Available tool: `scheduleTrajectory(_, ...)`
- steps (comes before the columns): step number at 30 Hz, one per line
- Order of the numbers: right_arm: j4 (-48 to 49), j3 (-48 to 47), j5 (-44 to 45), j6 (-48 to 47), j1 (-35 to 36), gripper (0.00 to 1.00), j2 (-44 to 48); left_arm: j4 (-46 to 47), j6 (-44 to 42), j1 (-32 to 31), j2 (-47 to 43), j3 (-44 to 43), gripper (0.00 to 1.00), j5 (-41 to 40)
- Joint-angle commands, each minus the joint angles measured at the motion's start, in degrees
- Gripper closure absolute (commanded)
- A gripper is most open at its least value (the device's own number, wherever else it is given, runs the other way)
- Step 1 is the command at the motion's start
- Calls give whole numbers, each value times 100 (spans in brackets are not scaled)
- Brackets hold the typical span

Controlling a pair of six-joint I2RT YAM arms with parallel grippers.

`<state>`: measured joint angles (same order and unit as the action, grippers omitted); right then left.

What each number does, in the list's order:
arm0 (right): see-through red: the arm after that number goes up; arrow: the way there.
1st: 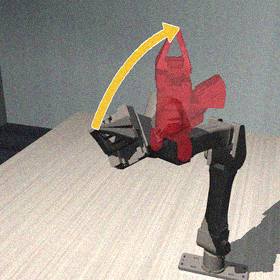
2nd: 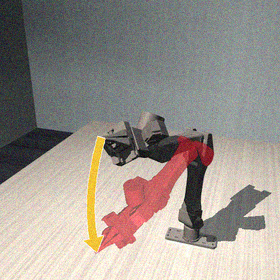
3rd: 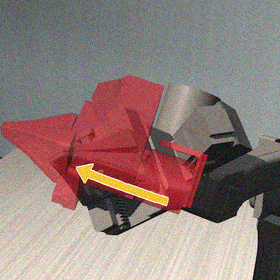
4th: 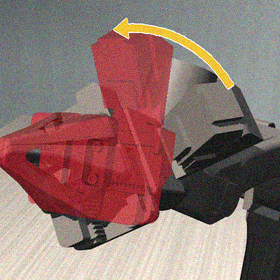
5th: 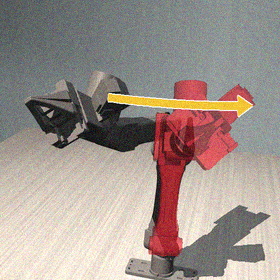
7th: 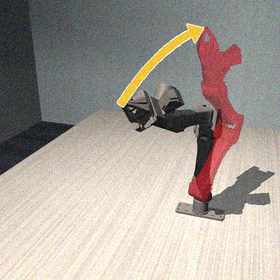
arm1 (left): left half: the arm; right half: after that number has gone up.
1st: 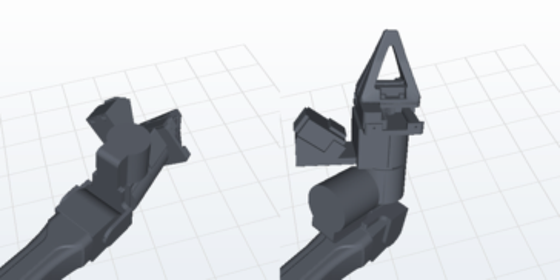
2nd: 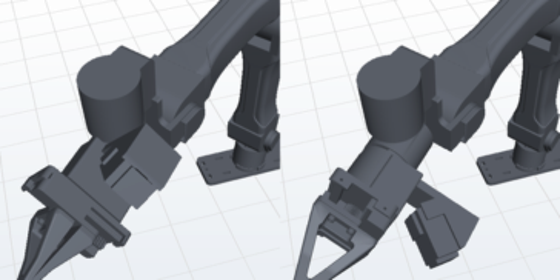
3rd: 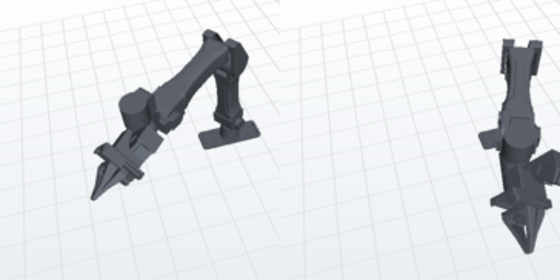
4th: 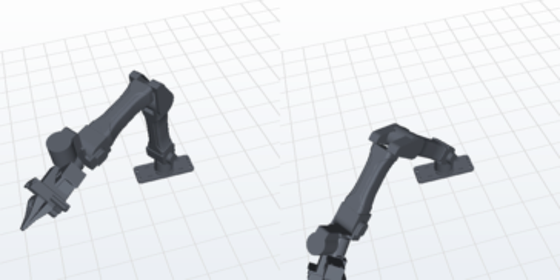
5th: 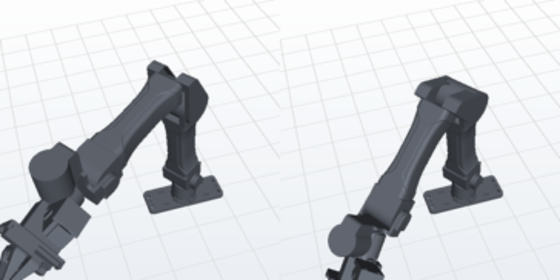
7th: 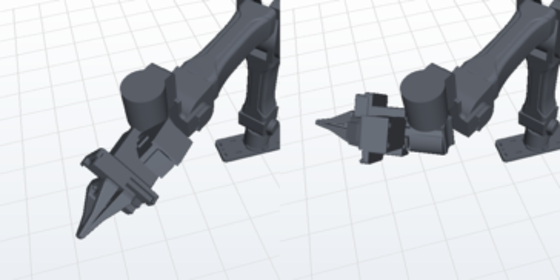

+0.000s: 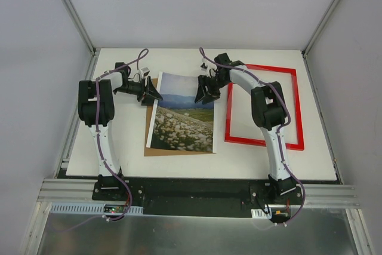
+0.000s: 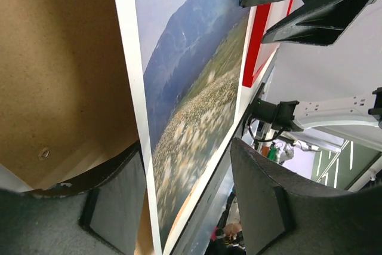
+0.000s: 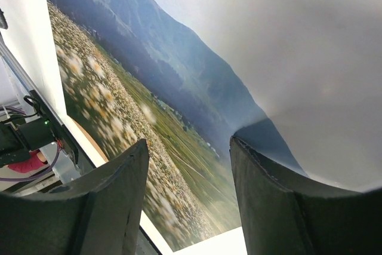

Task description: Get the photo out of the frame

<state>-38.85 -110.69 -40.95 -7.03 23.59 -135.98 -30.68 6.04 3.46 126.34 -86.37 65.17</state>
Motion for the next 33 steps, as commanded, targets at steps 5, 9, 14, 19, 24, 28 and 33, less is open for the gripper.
scheduleTrajectory(5, -96, -172, 149, -167, 66, 40, -113, 27, 63, -12, 39, -11, 60, 137)
scheduleTrajectory(9, -105, -216, 140, -185, 66, 40, -130, 88, 195, -13, 75, -12, 91, 93)
scheduleTrajectory(14, -228, -164, 375, -246, -30, 41, 341, 114, 274, 49, -231, 76, 100, -152)
scheduleTrajectory(19, -211, 13, 1579, -256, -171, 39, 968, 132, 292, 312, -882, 129, 100, -347)
scheduleTrajectory(24, -220, 171, 2082, 26, -206, 37, 977, 132, 371, 567, -1278, -3, 100, -268)
scheduleTrajectory(28, -176, 355, 2065, 219, -197, 37, 820, 141, 380, 673, -1551, 15, 100, -259)
scheduleTrajectory(33, -158, 601, 1828, 377, -92, 37, 678, 141, 468, 892, -1902, -99, 100, -329)
